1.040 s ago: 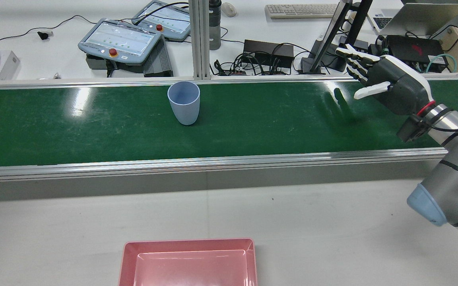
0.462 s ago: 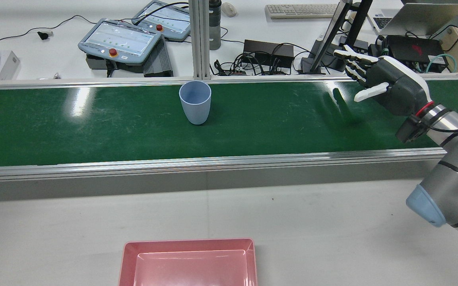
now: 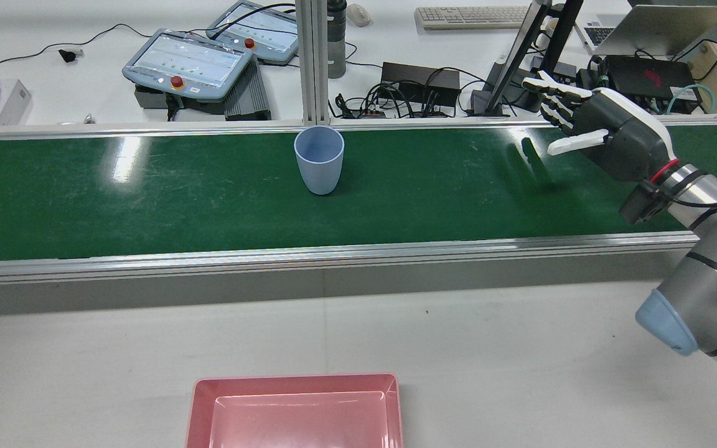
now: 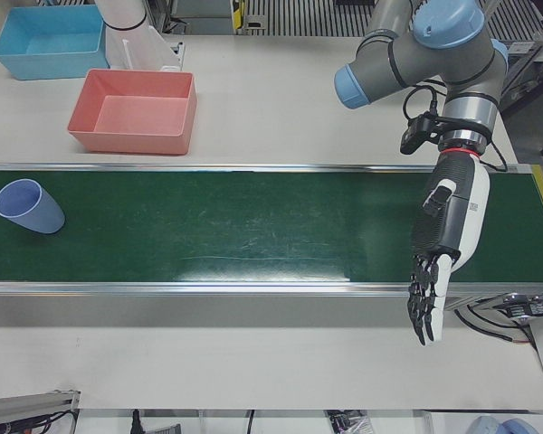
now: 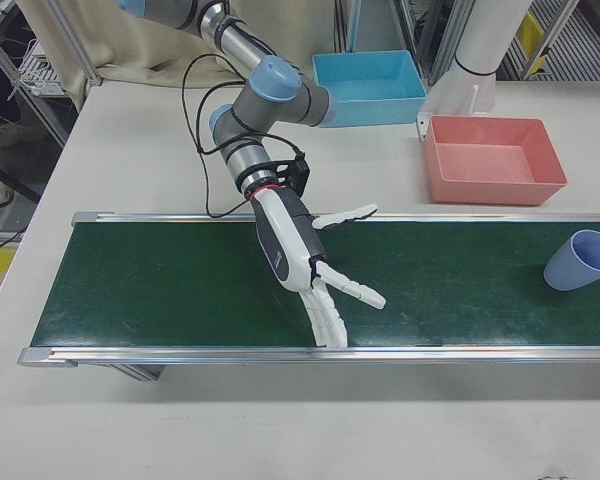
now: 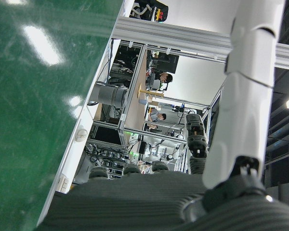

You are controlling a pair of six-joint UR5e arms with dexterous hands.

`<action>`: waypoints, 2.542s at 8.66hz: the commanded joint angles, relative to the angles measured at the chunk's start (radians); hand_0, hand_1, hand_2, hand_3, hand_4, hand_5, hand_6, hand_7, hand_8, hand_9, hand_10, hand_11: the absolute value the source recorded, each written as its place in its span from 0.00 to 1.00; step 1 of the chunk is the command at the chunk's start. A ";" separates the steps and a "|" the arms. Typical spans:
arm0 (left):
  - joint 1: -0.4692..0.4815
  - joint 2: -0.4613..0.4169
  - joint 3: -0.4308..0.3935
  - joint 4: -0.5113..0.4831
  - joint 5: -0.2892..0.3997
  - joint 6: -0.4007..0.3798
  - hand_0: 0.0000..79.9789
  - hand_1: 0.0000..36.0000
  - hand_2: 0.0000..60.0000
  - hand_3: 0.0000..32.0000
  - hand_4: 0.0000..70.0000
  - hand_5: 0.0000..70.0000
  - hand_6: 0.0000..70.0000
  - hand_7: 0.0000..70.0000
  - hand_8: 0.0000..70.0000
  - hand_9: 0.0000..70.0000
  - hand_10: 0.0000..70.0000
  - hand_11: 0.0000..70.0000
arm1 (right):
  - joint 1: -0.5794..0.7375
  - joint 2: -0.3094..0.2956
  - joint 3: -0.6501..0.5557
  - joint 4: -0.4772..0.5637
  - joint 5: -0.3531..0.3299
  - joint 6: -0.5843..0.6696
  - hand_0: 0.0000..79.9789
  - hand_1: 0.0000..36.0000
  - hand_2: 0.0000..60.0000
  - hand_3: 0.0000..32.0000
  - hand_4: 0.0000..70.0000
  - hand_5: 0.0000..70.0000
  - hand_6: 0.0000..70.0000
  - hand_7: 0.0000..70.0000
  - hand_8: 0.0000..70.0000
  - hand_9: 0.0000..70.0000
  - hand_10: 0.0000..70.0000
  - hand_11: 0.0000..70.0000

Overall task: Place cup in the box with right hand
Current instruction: 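Track the approaching light blue cup with the open right hand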

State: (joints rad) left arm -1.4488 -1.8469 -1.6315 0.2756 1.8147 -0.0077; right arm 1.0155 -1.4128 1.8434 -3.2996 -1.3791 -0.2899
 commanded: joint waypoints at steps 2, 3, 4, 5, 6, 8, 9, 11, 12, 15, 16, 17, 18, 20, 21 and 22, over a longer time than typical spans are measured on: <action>0.001 0.000 -0.001 0.001 0.000 0.000 0.00 0.00 0.00 0.00 0.00 0.00 0.00 0.00 0.00 0.00 0.00 0.00 | -0.006 0.000 -0.001 0.000 0.000 -0.002 0.75 0.43 0.00 0.00 0.08 0.09 0.03 0.00 0.00 0.00 0.00 0.00; -0.001 0.000 0.001 0.001 0.000 0.000 0.00 0.00 0.00 0.00 0.00 0.00 0.00 0.00 0.00 0.00 0.00 0.00 | -0.006 0.000 -0.001 0.002 0.002 -0.002 0.72 0.56 0.08 0.00 0.04 0.09 0.03 0.00 0.00 0.00 0.00 0.00; -0.001 0.000 -0.001 0.001 0.000 0.000 0.00 0.00 0.00 0.00 0.00 0.00 0.00 0.00 0.00 0.00 0.00 0.00 | -0.008 0.000 -0.001 0.000 0.002 -0.002 0.74 0.49 0.03 0.00 0.06 0.09 0.03 0.00 0.00 0.00 0.00 0.00; 0.001 0.000 0.001 -0.001 0.000 0.000 0.00 0.00 0.00 0.00 0.00 0.00 0.00 0.00 0.00 0.00 0.00 0.00 | -0.008 0.000 -0.001 0.000 0.002 0.000 0.73 0.52 0.06 0.00 0.06 0.09 0.03 0.00 0.00 0.00 0.00 0.00; 0.001 0.000 0.001 0.000 0.000 0.000 0.00 0.00 0.00 0.00 0.00 0.00 0.00 0.00 0.00 0.00 0.00 0.00 | -0.009 0.000 -0.001 0.002 0.002 -0.002 0.73 0.53 0.07 0.00 0.05 0.09 0.03 0.00 0.00 0.00 0.00 0.00; 0.001 0.000 0.001 -0.001 0.000 0.000 0.00 0.00 0.00 0.00 0.00 0.00 0.00 0.00 0.00 0.00 0.00 0.00 | -0.020 0.002 -0.001 0.002 0.014 -0.002 0.74 0.49 0.03 0.00 0.07 0.09 0.03 0.00 0.00 0.00 0.00 0.00; 0.001 0.000 0.001 -0.001 0.000 0.000 0.00 0.00 0.00 0.00 0.00 0.00 0.00 0.00 0.00 0.00 0.00 0.00 | -0.021 0.002 -0.001 0.002 0.014 -0.002 0.76 0.43 0.00 0.00 0.09 0.09 0.03 0.00 0.00 0.00 0.00 0.00; -0.001 0.000 0.001 -0.001 0.000 0.000 0.00 0.00 0.00 0.00 0.00 0.00 0.00 0.00 0.00 0.00 0.00 0.00 | -0.022 0.002 -0.003 0.002 0.014 -0.002 0.74 0.49 0.03 0.00 0.07 0.09 0.03 0.00 0.00 0.00 0.00 0.00; -0.001 0.000 0.001 -0.001 0.002 0.000 0.00 0.00 0.00 0.00 0.00 0.00 0.00 0.00 0.00 0.00 0.00 0.00 | -0.022 0.003 -0.003 0.002 0.014 -0.002 0.75 0.44 0.00 0.00 0.09 0.09 0.03 0.00 0.00 0.00 0.00 0.00; 0.001 0.000 0.001 -0.001 0.000 0.000 0.00 0.00 0.00 0.00 0.00 0.00 0.00 0.00 0.00 0.00 0.00 0.00 | -0.026 0.005 -0.004 0.002 0.024 -0.002 0.75 0.46 0.02 0.00 0.08 0.09 0.03 0.01 0.00 0.01 0.00 0.00; 0.001 0.000 0.001 -0.001 0.000 0.000 0.00 0.00 0.00 0.00 0.00 0.00 0.00 0.00 0.00 0.00 0.00 0.00 | -0.032 0.005 -0.004 0.002 0.028 -0.002 0.75 0.45 0.02 0.00 0.09 0.09 0.03 0.01 0.00 0.01 0.00 0.00; 0.001 0.000 0.001 -0.001 0.000 0.000 0.00 0.00 0.00 0.00 0.00 0.00 0.00 0.00 0.00 0.00 0.00 0.00 | -0.034 0.006 -0.004 0.002 0.028 -0.002 0.72 0.54 0.07 0.00 0.06 0.09 0.03 0.01 0.00 0.01 0.00 0.00; -0.001 0.000 0.001 -0.001 0.000 0.000 0.00 0.00 0.00 0.00 0.00 0.00 0.00 0.00 0.00 0.00 0.00 0.00 | -0.034 0.006 -0.003 0.002 0.028 -0.002 0.74 0.48 0.03 0.00 0.08 0.09 0.03 0.01 0.00 0.01 0.00 0.00; -0.001 0.000 -0.001 0.001 0.000 0.000 0.00 0.00 0.00 0.00 0.00 0.00 0.00 0.00 0.00 0.00 0.00 0.00 | -0.034 0.012 0.003 0.002 0.023 -0.003 0.73 0.51 0.05 0.00 0.07 0.09 0.03 0.02 0.00 0.01 0.00 0.00; 0.001 0.000 -0.001 0.001 0.000 0.000 0.00 0.00 0.00 0.00 0.00 0.00 0.00 0.00 0.00 0.00 0.00 0.00 | -0.035 0.012 0.005 0.002 0.021 -0.006 0.75 0.47 0.02 0.00 0.09 0.09 0.03 0.02 0.00 0.00 0.00 0.00; 0.001 0.000 -0.001 0.001 0.000 0.000 0.00 0.00 0.00 0.00 0.00 0.00 0.00 0.00 0.00 0.00 0.00 0.00 | -0.035 0.012 0.005 0.002 0.021 -0.008 0.67 0.70 0.28 0.00 0.01 0.09 0.03 0.01 0.00 0.00 0.00 0.00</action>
State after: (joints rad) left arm -1.4487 -1.8469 -1.6315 0.2759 1.8147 -0.0077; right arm 0.9812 -1.4024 1.8455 -3.2981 -1.3555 -0.2937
